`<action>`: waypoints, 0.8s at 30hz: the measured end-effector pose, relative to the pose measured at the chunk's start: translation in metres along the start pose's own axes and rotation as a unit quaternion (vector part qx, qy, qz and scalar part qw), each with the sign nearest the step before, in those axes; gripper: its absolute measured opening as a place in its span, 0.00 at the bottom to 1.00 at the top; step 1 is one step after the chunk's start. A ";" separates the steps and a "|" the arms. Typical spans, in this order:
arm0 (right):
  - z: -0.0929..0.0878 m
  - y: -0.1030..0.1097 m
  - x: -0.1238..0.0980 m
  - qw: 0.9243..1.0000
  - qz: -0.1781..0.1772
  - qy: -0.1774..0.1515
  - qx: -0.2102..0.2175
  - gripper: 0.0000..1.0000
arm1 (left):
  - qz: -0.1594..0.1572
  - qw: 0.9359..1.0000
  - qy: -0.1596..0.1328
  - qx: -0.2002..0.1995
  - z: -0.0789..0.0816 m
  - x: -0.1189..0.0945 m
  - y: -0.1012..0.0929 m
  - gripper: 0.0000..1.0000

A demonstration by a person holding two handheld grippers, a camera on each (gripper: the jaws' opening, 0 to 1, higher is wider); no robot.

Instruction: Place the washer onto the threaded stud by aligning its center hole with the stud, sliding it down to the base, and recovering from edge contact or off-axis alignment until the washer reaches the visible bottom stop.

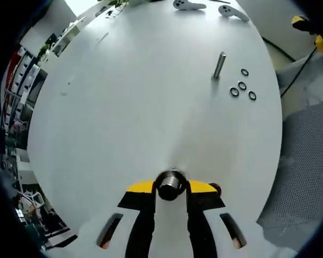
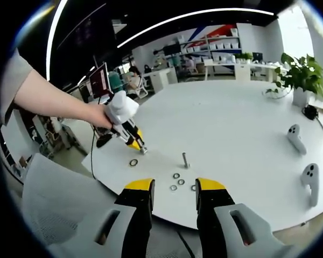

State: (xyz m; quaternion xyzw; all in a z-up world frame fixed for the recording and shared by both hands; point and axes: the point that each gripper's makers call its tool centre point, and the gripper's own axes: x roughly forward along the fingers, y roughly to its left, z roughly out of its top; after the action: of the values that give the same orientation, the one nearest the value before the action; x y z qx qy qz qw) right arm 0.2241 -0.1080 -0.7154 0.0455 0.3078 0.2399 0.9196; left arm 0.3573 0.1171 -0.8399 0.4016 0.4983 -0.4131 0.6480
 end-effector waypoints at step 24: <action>-0.001 -0.001 0.000 1.000 -0.003 0.003 -0.001 0.32 | -0.002 1.000 0.004 -0.031 -0.004 0.019 -0.004 0.21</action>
State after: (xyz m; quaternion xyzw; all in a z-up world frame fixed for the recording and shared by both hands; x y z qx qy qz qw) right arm 0.2241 -0.1091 -0.7164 0.0434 0.3104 0.2378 0.9193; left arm 0.3551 0.1167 -0.8598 0.3824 0.5142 -0.3971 0.6570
